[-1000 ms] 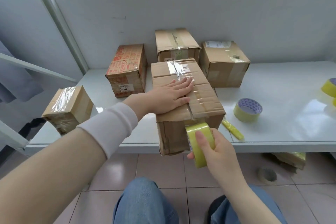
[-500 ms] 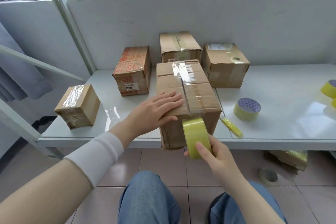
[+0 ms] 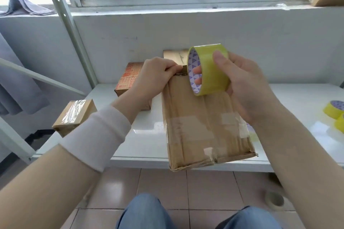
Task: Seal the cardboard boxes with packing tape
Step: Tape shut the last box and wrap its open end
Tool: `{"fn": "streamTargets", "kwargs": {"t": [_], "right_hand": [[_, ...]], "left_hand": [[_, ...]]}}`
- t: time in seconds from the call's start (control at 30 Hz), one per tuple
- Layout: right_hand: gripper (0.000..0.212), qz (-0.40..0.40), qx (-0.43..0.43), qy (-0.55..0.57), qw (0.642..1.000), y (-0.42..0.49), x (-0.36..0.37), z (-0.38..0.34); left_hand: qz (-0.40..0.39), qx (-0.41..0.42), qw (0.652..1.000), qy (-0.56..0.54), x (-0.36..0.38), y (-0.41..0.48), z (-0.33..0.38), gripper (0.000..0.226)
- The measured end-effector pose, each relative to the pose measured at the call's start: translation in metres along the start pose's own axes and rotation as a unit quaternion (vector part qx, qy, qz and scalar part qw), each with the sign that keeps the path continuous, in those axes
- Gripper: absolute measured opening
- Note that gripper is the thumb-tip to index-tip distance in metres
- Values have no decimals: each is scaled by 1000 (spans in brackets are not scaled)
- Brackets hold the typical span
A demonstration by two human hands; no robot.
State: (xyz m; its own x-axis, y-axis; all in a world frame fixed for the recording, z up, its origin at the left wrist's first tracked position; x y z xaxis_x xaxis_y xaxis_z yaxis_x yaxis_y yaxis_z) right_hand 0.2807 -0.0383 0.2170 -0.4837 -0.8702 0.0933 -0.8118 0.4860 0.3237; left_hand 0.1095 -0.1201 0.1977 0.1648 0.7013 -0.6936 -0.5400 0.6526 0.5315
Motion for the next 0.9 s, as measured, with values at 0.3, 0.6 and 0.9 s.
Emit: {"fn": "streamTargets", "kwargs": {"t": [0.3, 0.6, 0.9], "right_hand": [[30, 71, 28, -62, 995, 56, -1, 65], [26, 69, 42, -104, 991, 47, -11, 53], [23, 71, 38, -152, 985, 16, -5, 55]], "left_hand": [[2, -151, 983, -108, 50, -6, -36, 25], [13, -190, 977, -97, 64, 11, -45, 21], [18, -204, 974, -96, 63, 5, -40, 24]]}}
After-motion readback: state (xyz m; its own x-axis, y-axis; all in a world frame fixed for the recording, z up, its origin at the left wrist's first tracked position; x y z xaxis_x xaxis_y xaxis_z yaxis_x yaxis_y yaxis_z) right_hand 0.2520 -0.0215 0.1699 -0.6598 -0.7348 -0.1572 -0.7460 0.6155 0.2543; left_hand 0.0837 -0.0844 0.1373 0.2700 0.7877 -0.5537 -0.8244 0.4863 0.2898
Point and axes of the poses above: each hand's wrist, its own y-axis towards the middle knuckle, its own x-axis out of the palm, z = x × y, the point moved 2 cm from there along y, towards the middle knuckle, and after that the axes turned 1 degree about x, right-handed, at the moved point
